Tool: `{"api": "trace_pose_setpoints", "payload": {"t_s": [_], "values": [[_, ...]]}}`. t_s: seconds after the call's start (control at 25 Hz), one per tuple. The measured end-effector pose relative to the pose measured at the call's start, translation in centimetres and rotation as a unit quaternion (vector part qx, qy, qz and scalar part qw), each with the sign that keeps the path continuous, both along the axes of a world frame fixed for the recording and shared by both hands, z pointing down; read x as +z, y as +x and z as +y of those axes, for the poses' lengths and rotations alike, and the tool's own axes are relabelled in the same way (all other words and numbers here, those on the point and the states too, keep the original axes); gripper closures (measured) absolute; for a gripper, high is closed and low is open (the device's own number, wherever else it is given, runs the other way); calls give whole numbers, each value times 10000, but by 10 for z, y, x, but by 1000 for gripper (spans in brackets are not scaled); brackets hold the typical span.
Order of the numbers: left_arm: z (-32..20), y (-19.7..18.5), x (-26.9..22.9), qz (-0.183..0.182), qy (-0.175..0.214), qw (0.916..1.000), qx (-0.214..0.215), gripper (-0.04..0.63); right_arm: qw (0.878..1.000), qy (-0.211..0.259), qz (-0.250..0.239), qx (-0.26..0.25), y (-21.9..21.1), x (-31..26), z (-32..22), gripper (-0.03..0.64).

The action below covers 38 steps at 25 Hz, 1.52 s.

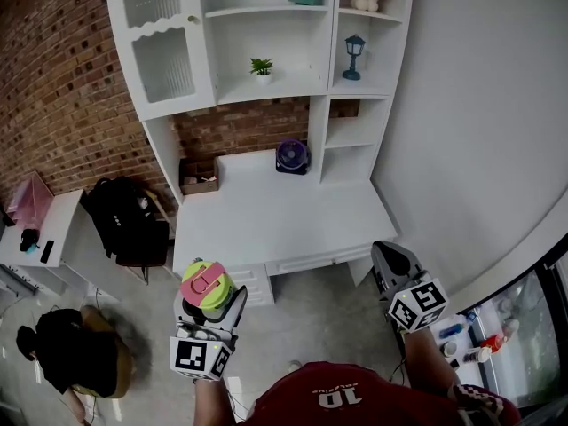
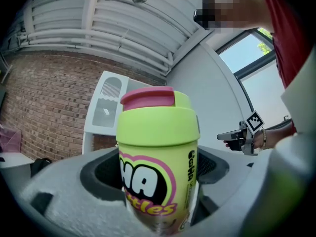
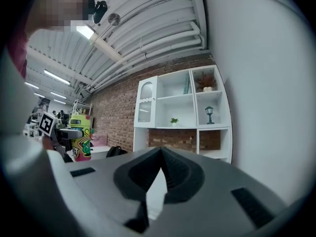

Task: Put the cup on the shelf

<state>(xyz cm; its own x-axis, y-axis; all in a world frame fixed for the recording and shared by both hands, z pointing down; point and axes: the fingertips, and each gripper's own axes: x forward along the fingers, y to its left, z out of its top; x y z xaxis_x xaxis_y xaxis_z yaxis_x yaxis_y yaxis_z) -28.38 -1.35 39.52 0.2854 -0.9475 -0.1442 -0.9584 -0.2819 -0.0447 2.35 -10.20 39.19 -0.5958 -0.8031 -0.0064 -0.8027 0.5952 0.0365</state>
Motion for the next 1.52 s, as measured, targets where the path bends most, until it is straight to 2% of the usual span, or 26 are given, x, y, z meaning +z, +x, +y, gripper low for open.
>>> {"api": "trace_pose_setpoints", "payload": {"t_s": [0.28, 0.64, 1.0, 1.24, 1.4, 1.52], "values": [[-32, 3, 13, 48, -143, 9997, 211, 189, 9997, -45, 99, 226, 12, 5, -18, 612], [-92, 39, 15, -27, -222, 9985, 504, 189, 9991, -98, -54, 408, 47, 15, -63, 612], [-168, 89, -23, -226, 67, 9976, 654, 189, 9982, 258, -501, 209, 82, -14, -147, 612], [-224, 126, -47, -124, 130, 9970, 756, 189, 9983, 127, -574, 5, 108, -11, -197, 612], [-256, 152, -55, -183, 170, 9963, 822, 189, 9983, 66, -573, -78, 127, -11, -226, 612], [-273, 166, -67, -73, 182, 9965, 812, 189, 9984, 67, -486, -263, 133, -17, -242, 612]]}}
